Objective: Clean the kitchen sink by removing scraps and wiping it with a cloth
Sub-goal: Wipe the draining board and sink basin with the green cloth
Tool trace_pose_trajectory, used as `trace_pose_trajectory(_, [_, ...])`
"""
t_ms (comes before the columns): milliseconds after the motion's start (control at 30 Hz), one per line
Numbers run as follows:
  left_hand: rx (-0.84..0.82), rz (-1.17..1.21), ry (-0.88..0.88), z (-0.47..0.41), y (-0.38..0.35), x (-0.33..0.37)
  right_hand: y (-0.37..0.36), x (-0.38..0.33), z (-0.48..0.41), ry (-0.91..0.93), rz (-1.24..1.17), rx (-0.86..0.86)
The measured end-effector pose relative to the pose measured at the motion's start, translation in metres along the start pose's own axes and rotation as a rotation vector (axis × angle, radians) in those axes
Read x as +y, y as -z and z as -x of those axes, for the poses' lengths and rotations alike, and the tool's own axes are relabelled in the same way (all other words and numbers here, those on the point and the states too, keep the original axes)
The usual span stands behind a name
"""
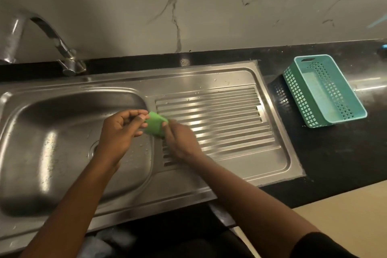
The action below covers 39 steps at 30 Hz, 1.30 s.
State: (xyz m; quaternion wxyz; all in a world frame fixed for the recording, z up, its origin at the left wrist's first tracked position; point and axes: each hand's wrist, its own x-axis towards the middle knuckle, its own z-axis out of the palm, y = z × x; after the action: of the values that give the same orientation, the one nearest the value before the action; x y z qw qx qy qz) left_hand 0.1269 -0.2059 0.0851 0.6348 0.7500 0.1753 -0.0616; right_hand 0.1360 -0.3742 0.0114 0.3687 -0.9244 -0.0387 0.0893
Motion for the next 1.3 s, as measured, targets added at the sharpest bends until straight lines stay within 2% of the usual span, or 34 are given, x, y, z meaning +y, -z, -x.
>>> trace_pose_trajectory(67, [-0.004, 0.006, -0.005, -0.002, 0.000, 0.000, 0.036, 0.017, -0.013, -0.155, -0.158, 0.086])
trace_pose_trajectory(167, [-0.025, 0.002, 0.000, -0.005, -0.004, -0.001, 0.102, 0.061, -0.035, -0.323, -0.325, 0.353])
trace_pose_trajectory(267, [-0.044, 0.003, 0.006, -0.006, -0.010, -0.002, 0.165, 0.104, -0.055, -0.408, -0.236, 0.585])
trace_pose_trajectory(333, [-0.048, 0.006, 0.003, -0.006, -0.014, -0.002, 0.192, 0.125, -0.070, -0.407, -0.107, 0.633])
trace_pose_trajectory(433, [-0.057, -0.008, -0.006, -0.004, -0.014, -0.004, 0.204, 0.149, -0.092, -0.412, 0.200, 0.539])
trace_pose_trajectory(533, [-0.046, -0.013, -0.005, -0.005, -0.007, -0.007, 0.170, 0.161, -0.101, -0.395, 0.369, 0.199])
trace_pose_trajectory(567, [-0.037, -0.010, -0.004, -0.005, -0.005, -0.008, 0.152, 0.160, -0.098, -0.397, 0.416, 0.134])
trace_pose_trajectory(667, [-0.002, 0.005, 0.005, -0.004, 0.005, -0.011, 0.095, 0.129, -0.088, -0.347, 0.468, 0.141])
trace_pose_trajectory(733, [0.004, 0.011, 0.013, -0.004, 0.008, -0.011, 0.054, 0.091, -0.081, -0.238, 0.473, 0.084])
trace_pose_trajectory(867, [0.005, 0.014, -0.001, 0.001, 0.008, -0.007, -0.031, 0.006, -0.066, 0.077, 0.446, -0.143])
trace_pose_trajectory(933, [0.016, 0.013, -0.014, 0.002, 0.010, -0.005, -0.050, -0.012, -0.061, 0.185, 0.478, -0.213])
trace_pose_trajectory(1100, [0.056, 0.046, -0.009, 0.008, 0.020, -0.011, -0.004, 0.027, -0.065, 0.403, 0.495, -0.260])
trace_pose_trajectory(1300, [0.049, 0.027, 0.015, 0.016, 0.024, -0.019, 0.080, 0.113, -0.054, 0.251, 0.519, -0.095])
